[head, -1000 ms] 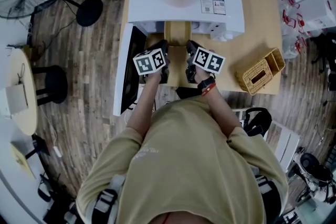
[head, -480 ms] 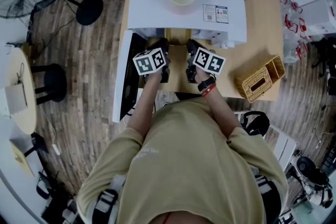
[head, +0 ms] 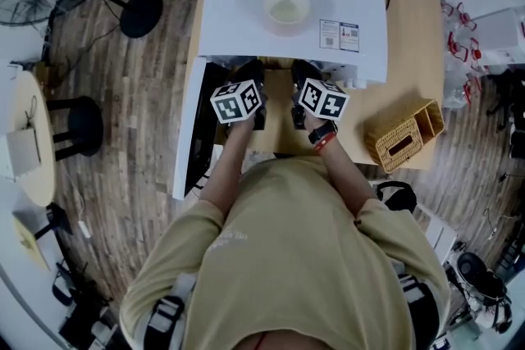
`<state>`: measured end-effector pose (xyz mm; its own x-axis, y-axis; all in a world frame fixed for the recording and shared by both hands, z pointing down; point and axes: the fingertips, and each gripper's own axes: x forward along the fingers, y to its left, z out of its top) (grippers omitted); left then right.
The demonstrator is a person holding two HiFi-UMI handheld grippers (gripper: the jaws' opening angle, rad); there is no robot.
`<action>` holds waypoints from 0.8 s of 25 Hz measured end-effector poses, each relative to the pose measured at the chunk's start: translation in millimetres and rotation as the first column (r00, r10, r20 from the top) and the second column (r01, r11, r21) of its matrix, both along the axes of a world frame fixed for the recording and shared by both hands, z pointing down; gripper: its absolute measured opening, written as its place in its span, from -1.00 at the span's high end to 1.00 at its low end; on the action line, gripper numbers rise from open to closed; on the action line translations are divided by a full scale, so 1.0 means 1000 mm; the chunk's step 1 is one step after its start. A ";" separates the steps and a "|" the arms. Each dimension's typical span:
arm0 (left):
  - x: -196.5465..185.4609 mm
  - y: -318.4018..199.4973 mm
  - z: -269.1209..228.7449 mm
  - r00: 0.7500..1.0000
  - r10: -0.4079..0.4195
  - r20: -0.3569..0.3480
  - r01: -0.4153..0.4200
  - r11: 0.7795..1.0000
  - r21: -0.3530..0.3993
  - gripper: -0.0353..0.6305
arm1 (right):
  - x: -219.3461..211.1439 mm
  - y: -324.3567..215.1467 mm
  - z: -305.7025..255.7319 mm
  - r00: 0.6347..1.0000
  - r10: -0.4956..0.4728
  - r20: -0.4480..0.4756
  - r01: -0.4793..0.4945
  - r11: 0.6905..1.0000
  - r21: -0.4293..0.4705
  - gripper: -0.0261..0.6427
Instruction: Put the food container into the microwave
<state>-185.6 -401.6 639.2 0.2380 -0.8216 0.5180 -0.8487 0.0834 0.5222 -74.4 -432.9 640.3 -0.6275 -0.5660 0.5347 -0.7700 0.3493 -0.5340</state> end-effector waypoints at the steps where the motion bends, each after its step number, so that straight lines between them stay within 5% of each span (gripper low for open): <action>1: -0.001 -0.003 -0.001 1.000 -0.005 0.004 0.005 1.000 0.012 0.76 | -0.001 -0.003 -0.001 1.000 -0.005 -0.003 0.005 1.000 0.016 0.72; 6: -0.003 -0.014 -0.002 0.999 -0.016 0.042 0.013 0.998 0.068 0.76 | -0.005 -0.013 -0.004 0.999 -0.031 -0.035 0.034 0.995 0.096 0.70; 13: -0.001 -0.019 -0.004 0.972 0.003 0.233 -0.034 0.991 0.131 0.76 | -0.006 -0.017 -0.006 0.997 -0.043 -0.071 0.055 0.981 0.184 0.68; 20: -0.004 -0.002 -0.028 0.963 -0.023 0.269 -0.030 0.981 0.191 0.76 | 0.002 0.000 -0.016 0.997 -0.023 -0.077 0.038 0.978 0.203 0.68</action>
